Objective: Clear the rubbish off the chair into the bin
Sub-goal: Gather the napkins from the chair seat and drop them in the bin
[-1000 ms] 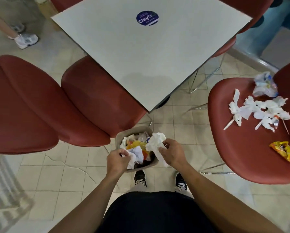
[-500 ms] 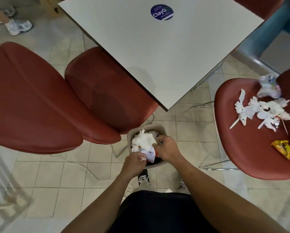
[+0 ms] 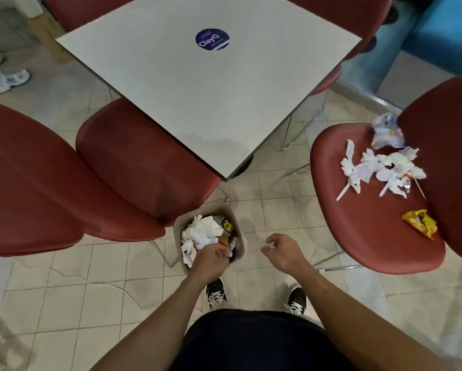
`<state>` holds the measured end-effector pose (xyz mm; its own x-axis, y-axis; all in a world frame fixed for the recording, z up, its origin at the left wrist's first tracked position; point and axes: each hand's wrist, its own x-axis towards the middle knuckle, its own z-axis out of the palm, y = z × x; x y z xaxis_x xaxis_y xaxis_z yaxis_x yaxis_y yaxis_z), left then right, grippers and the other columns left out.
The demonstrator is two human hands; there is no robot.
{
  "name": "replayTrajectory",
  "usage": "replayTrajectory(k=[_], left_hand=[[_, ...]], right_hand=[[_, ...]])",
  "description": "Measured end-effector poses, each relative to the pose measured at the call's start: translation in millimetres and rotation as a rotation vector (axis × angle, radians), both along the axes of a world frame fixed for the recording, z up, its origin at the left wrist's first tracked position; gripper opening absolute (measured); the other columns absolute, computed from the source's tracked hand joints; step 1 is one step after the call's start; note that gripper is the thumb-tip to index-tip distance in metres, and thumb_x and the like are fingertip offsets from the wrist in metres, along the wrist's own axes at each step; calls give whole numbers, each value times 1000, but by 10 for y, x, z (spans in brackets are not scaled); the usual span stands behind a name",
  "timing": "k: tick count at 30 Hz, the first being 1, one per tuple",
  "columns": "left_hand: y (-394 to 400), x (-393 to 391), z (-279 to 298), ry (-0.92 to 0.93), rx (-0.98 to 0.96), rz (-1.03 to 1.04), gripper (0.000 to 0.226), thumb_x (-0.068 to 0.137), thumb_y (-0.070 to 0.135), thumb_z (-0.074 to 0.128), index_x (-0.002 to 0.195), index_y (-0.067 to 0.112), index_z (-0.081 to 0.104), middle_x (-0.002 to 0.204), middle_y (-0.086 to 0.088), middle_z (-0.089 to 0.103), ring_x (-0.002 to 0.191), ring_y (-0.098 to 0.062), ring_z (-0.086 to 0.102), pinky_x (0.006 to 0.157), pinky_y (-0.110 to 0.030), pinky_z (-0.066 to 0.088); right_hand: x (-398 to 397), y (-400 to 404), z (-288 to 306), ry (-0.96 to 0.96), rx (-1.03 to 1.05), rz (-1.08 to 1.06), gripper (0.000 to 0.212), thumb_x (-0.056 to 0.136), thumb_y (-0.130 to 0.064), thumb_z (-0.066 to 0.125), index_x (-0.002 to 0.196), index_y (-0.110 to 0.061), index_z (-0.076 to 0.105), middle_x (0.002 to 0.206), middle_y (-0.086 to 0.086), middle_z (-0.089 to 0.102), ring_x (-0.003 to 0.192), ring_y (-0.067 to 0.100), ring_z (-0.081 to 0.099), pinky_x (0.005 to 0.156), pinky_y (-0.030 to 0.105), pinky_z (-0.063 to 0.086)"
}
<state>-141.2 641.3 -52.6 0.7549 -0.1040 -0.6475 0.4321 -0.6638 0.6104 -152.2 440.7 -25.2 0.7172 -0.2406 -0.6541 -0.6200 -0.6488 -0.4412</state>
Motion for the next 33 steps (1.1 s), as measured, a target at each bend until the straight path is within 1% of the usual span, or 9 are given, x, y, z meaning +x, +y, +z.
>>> replayTrajectory(k=[3, 8, 12, 15, 18, 21, 25, 28, 33], left_hand=[[-362, 7, 82, -35, 4, -64, 21, 84, 16, 57, 101, 17, 70, 99, 0, 67, 93, -16, 62, 81, -27, 50], [-1111, -57, 175, -106, 21, -106, 24, 86, 13, 52, 101, 18, 69, 103, -3, 68, 99, -21, 62, 77, -22, 44], [-1811, -127, 242, -101, -11, -145, 22, 87, 14, 54, 105, 18, 67, 99, 0, 65, 93, -16, 62, 69, -20, 43], [-2214, -164, 280, -88, 5, -169, 23, 87, 18, 55, 106, 21, 67, 99, 3, 64, 90, -13, 61, 72, -22, 44], [-2584, -170, 303, -92, -3, -215, 22, 85, 20, 57, 104, 23, 67, 99, 4, 65, 89, -10, 62, 77, -25, 49], [-2847, -78, 368, -95, -11, -274, 19, 84, 20, 59, 101, 24, 66, 97, 5, 65, 87, -7, 62, 78, -25, 50], [-3166, 187, 381, -113, -25, -334, 17, 83, 18, 62, 98, 24, 67, 94, 4, 65, 84, -8, 63, 72, -20, 49], [-3391, 458, 355, -131, -29, -401, 17, 83, 18, 62, 97, 25, 68, 93, 4, 67, 84, -10, 63, 78, -24, 51], [-3778, 843, 345, -178, -4, -440, 16, 86, 15, 60, 90, 29, 67, 90, 9, 68, 85, -8, 63, 83, -22, 50]], right_hand=[[-142, -368, 27, -9, 26, -10, 35, 89, -27, 62, 121, -13, 60, 126, 8, 59, 112, 22, 58, 91, 25, 43], [-351, -1121, 145, -37, 51, -68, 37, 89, -27, 62, 123, -12, 59, 128, 8, 59, 116, 21, 56, 92, 25, 42], [-467, -1837, 270, -60, 54, -98, 37, 88, -26, 62, 122, -12, 61, 125, 6, 61, 115, 21, 57, 92, 25, 43], [-484, -2203, 342, -77, 52, -128, 36, 86, -28, 63, 119, -14, 63, 123, 5, 63, 113, 22, 58, 92, 24, 42], [-515, -2544, 399, -88, 58, -177, 34, 86, -27, 62, 117, -13, 64, 119, 5, 66, 113, 23, 59, 94, 27, 44], [-530, -2772, 449, -76, 68, -220, 29, 84, -22, 60, 107, -6, 67, 108, 11, 70, 103, 27, 63, 91, 34, 50], [-469, -3066, 440, -72, 61, -313, 31, 84, -19, 58, 108, 0, 65, 110, 15, 68, 104, 30, 62, 93, 38, 49], [-377, -3277, 408, -106, 53, -373, 28, 86, -17, 59, 107, -1, 66, 109, 15, 69, 104, 30, 63, 92, 36, 49], [-153, -3634, 278, -92, 77, -379, 37, 87, -22, 61, 122, -8, 62, 121, 9, 65, 113, 25, 60, 97, 30, 46]])
